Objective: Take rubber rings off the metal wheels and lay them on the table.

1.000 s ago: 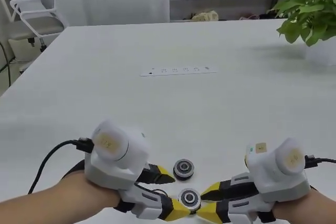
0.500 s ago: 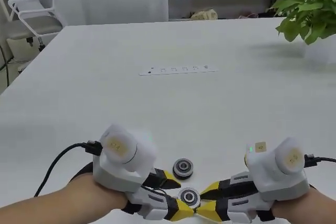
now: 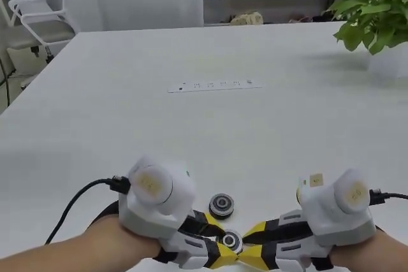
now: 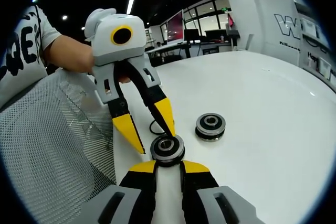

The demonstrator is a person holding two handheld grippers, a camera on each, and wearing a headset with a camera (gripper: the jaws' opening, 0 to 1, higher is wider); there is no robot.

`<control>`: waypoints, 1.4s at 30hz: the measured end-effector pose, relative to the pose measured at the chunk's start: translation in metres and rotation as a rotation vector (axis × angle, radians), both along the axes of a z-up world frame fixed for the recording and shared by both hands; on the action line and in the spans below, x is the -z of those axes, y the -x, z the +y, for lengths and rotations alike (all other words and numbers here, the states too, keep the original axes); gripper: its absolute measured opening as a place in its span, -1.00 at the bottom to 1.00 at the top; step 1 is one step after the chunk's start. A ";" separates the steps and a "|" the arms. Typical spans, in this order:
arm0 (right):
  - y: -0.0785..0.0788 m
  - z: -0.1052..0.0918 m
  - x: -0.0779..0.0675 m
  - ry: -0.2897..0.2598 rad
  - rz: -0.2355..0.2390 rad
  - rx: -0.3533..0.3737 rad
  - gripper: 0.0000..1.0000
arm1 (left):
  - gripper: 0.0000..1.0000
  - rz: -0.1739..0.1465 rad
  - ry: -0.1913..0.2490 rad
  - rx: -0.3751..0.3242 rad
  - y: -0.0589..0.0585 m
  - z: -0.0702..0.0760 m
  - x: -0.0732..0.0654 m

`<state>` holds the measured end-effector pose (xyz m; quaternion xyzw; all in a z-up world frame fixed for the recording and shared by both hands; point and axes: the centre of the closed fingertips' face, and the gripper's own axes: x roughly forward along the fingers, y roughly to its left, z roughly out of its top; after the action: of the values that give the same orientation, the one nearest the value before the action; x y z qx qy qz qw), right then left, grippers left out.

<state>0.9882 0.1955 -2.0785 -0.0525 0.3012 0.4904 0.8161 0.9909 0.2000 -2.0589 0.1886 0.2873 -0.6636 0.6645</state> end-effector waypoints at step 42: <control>-0.002 -0.004 0.003 0.004 0.026 0.040 -1.00 | -0.86 -0.172 -0.007 0.028 -0.006 -0.001 0.004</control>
<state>0.9902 0.1914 -2.0818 -0.0419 0.3137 0.4737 0.8218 0.9968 0.1986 -2.0626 0.2511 0.2290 -0.6532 0.6767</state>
